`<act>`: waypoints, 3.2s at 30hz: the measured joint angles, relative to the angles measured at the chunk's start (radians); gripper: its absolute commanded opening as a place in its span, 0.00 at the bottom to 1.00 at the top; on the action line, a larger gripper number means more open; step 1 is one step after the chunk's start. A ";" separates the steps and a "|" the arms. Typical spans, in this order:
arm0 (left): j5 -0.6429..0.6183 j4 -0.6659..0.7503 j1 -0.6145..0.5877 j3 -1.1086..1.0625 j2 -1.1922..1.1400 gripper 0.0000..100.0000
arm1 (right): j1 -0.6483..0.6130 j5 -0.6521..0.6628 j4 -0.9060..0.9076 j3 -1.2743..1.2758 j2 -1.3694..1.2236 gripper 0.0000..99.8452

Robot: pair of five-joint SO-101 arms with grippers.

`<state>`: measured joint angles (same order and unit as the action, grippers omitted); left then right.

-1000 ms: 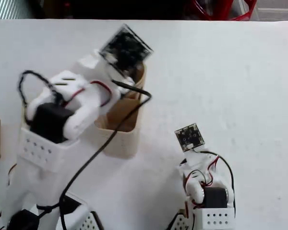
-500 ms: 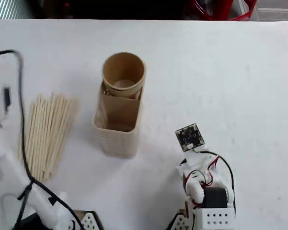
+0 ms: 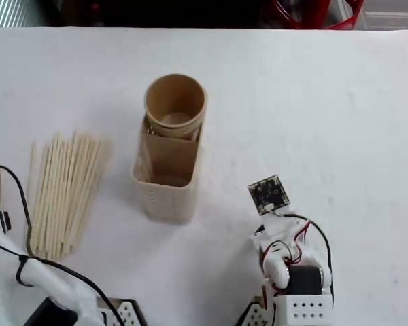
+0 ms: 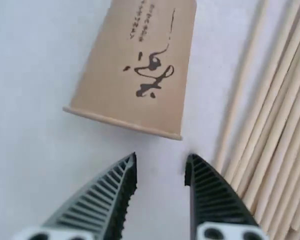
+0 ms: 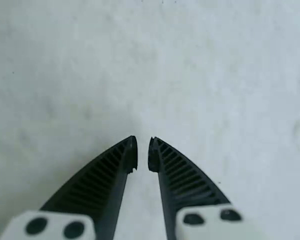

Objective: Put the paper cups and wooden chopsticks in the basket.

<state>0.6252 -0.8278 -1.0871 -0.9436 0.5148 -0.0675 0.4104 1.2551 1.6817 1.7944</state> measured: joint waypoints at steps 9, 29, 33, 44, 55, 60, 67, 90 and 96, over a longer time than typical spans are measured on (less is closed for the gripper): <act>0.003 0.267 0.014 -0.172 0.000 0.17 | 0.000 0.000 0.000 0.000 0.000 0.05; -0.140 0.611 0.184 -0.324 0.000 0.17 | 0.000 0.000 0.000 0.000 0.000 0.05; -0.143 0.681 0.204 -0.376 0.000 0.17 | 0.000 0.000 0.000 0.000 0.000 0.05; -0.143 0.733 0.219 -0.388 0.000 0.17 | 0.000 0.000 0.000 0.000 0.000 0.05; -0.215 0.733 0.249 -0.394 0.000 0.17 | 0.000 0.000 0.000 0.000 0.000 0.05; -0.226 0.735 0.252 -0.394 0.000 0.17 | 0.000 0.000 0.000 0.000 0.000 0.05; -0.319 0.741 0.253 -0.394 0.000 0.17 | 0.000 0.000 0.000 0.000 0.000 0.05; -0.414 0.749 0.232 -0.074 -0.354 0.02 | 0.000 0.000 0.000 0.000 0.000 0.05; -0.381 0.499 0.209 0.095 -0.272 0.02 | 0.000 0.000 0.000 0.000 0.000 0.05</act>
<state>0.2447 -0.3291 -0.8784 -0.8485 0.2432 -0.0675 0.4104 1.2551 1.6817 1.7944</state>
